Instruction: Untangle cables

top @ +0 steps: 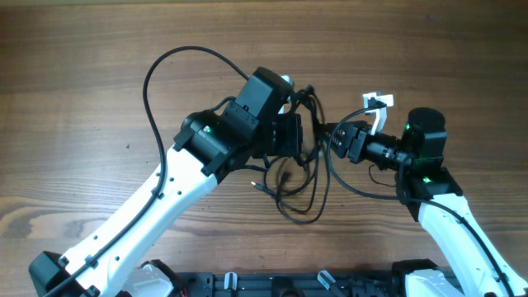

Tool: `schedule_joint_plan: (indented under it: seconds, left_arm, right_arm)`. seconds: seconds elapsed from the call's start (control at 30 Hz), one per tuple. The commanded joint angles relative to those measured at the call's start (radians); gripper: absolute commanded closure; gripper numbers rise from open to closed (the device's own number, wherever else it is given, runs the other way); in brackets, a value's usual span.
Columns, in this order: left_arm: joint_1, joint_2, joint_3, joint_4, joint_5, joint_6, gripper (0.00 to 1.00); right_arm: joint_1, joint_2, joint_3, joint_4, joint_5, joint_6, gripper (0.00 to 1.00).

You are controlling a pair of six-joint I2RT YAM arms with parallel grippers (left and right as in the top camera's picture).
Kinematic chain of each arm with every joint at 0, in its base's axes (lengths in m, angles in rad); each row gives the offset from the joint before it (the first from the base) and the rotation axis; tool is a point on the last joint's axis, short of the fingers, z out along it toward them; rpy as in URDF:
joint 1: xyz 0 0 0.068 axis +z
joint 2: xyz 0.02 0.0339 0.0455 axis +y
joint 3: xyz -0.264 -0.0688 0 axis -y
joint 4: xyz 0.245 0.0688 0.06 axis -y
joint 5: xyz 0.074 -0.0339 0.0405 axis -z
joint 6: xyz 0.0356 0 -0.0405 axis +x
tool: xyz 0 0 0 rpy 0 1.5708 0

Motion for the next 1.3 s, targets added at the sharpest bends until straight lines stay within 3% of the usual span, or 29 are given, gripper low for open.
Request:
schedule_joint_plan:
  seconds: [0.0, 0.1, 0.23, 0.6, 0.8, 0.9, 1.07, 1.27]
  left_arm:
    - [0.001, 0.002, 0.006, 0.010, 0.020, 0.015, 0.96]
    - [0.001, 0.002, 0.006, 0.010, 0.021, 0.015, 0.96]
    - [0.001, 0.002, 0.006, 0.015, 0.029, -0.011, 0.96]
    - [0.001, 0.002, 0.006, 0.048, 0.097, -0.015, 0.96]
    - [0.001, 0.002, 0.006, 0.048, 0.108, -0.015, 0.96]
    - [0.001, 0.002, 0.006, 0.048, 0.111, -0.014, 0.96]
    - [0.001, 0.002, 0.006, 0.048, 0.119, -0.014, 0.96]
    - [0.001, 0.002, 0.006, 0.055, 0.167, -0.014, 0.96]
  right_arm:
    - [0.000, 0.000, 0.006, 0.003, -0.006, -0.006, 0.59]
    - [0.000, 0.000, 0.006, 0.003, -0.006, -0.007, 0.62]
    - [0.000, 0.000, 0.006, 0.003, -0.006, -0.007, 0.57]
    - [0.000, 0.000, 0.006, 0.003, 0.002, -0.008, 0.57]
    - [0.000, 0.000, 0.006, 0.003, 0.010, -0.010, 0.85]
    - [0.000, 0.000, 0.006, 0.003, 0.010, -0.010, 0.91]
    - [0.000, 0.000, 0.006, 0.003, 0.010, -0.010, 0.81]
    - [0.000, 0.000, 0.006, 0.003, 0.014, -0.010, 0.80]
